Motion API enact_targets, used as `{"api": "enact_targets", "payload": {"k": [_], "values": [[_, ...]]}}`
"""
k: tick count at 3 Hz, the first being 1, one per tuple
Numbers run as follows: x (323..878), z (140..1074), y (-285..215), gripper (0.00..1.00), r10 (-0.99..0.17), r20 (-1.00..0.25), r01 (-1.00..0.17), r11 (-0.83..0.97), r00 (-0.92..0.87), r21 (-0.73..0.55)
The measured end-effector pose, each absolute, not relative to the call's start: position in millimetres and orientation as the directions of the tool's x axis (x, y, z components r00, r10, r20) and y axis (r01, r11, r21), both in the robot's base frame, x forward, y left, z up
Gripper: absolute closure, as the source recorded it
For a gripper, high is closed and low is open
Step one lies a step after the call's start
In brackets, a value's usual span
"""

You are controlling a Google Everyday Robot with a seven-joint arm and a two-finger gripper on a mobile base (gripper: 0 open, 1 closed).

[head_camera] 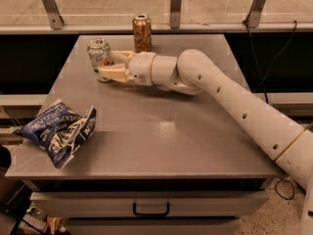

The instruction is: Place 7up can upright

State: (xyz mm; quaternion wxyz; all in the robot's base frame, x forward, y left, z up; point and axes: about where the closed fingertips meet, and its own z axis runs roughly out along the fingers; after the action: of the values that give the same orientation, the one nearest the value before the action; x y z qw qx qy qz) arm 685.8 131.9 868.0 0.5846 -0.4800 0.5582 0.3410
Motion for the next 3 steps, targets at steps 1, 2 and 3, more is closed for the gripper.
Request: {"api": "enact_targets", "payload": {"k": [1,2,3], "values": [[684.8,868.1,134.7,0.35,-0.136,-0.980,-0.936,0.302,0.145,-0.180],[683.8,868.2,137.3,0.12,-0.135,-0.980,-0.937,0.299,0.145,-0.180],[682.9,868.2,139.6,0.00,-0.135,-0.980,-0.938,0.295,0.146,-0.180]]}}
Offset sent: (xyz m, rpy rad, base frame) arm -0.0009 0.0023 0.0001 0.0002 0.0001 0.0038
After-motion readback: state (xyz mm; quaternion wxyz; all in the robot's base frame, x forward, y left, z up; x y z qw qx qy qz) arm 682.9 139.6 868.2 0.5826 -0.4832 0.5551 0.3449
